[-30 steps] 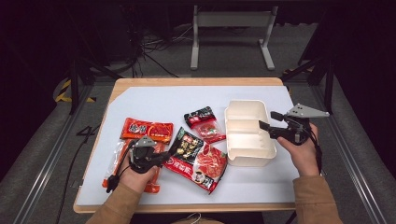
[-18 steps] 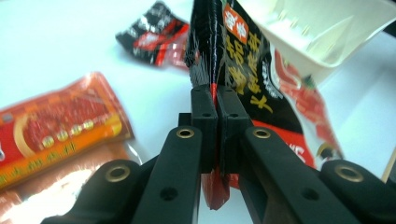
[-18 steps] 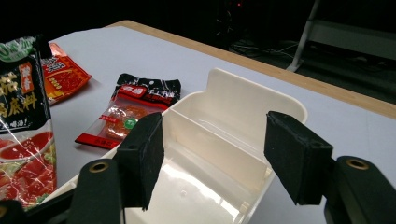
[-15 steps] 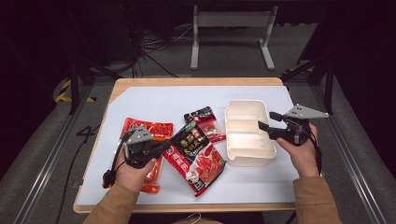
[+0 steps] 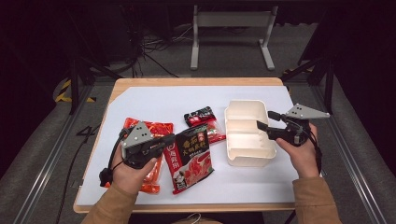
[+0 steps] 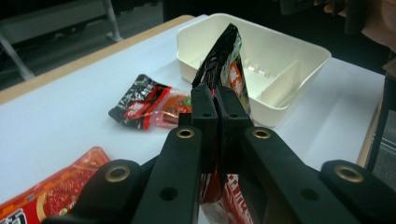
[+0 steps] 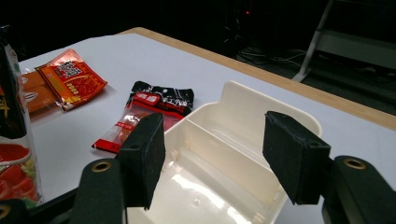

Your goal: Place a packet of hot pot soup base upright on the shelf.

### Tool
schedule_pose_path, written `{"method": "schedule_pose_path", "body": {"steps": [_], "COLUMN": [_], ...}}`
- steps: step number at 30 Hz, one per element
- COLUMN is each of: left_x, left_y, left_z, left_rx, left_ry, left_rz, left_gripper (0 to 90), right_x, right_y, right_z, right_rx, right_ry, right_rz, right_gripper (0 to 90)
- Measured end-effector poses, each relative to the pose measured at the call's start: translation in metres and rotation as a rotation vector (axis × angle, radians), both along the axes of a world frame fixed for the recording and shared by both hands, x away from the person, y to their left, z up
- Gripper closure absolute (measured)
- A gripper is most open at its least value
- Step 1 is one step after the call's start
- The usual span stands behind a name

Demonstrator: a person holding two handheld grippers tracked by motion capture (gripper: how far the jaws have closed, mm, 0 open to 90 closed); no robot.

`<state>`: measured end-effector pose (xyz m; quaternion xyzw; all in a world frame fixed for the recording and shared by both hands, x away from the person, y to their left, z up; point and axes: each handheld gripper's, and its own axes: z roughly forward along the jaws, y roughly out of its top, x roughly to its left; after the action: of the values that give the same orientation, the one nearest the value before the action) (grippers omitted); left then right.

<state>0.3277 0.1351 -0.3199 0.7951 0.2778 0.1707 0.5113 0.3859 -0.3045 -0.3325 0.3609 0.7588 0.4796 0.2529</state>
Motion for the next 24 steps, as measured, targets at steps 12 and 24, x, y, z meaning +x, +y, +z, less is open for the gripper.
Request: {"method": "schedule_pose_path", "body": {"steps": [12, 24], "left_x": [0.002, 0.000], "left_y": [0.002, -0.006], "left_z": [0.016, 0.025], "left_rx": [-0.051, -0.083], "left_ry": [-0.041, -0.064], "left_rz": [-0.014, -0.076], "left_gripper": [88.5, 89.3], "right_x": [-0.005, -0.018], "right_y": [0.014, 0.051], "right_z": [0.008, 0.024], "right_rx": [0.011, 0.063], "right_ry": [-0.006, -0.014], "right_rz": [0.066, 0.248], "right_gripper": [40.1, 37.8]}}
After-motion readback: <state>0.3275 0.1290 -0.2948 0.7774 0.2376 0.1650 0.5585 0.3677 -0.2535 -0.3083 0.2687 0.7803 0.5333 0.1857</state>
